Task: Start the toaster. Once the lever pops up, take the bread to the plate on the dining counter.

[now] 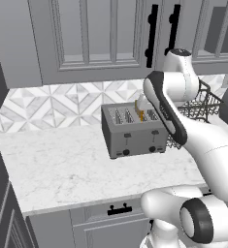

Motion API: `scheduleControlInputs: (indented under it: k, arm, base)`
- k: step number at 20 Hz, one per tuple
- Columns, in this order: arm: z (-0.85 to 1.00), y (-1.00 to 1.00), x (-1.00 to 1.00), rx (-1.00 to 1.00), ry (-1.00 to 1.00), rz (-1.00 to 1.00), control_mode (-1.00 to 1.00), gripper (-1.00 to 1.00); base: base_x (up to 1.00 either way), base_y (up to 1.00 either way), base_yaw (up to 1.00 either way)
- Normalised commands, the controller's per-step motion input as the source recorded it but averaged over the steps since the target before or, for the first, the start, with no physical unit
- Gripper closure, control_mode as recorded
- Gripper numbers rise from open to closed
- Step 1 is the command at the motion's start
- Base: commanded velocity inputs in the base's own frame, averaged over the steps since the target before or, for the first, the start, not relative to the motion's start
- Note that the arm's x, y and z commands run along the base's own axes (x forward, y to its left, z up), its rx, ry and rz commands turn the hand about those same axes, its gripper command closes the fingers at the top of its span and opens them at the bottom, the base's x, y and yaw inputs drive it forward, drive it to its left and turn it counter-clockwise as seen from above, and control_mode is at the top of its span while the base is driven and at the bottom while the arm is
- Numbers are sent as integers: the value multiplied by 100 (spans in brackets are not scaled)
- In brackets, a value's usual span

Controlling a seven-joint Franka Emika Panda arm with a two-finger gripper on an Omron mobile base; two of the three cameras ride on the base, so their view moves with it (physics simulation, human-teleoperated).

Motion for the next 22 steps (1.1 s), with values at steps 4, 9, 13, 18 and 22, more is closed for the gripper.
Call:
scheduleControlInputs:
  k: [4, 9, 13, 18, 22]
  arm:
    - [-9, -5, -3, 1, 0, 0, -100, -100]
    - [-38, -55, -1, 5, 2, -9, -100, -100]
    - [-42, -59, 1, 8, 0, -14, -100, -100]
    - [-41, -31, 15, 6, 0, -9, -100, -100]
    - [-51, -9, 22, 2, -2, -3, -100, -100]
  base:
    - [0, 0, 0]
    - [0, 0, 0]
    - [0, 0, 0]
    - [0, 0, 0]
    - [0, 0, 0]
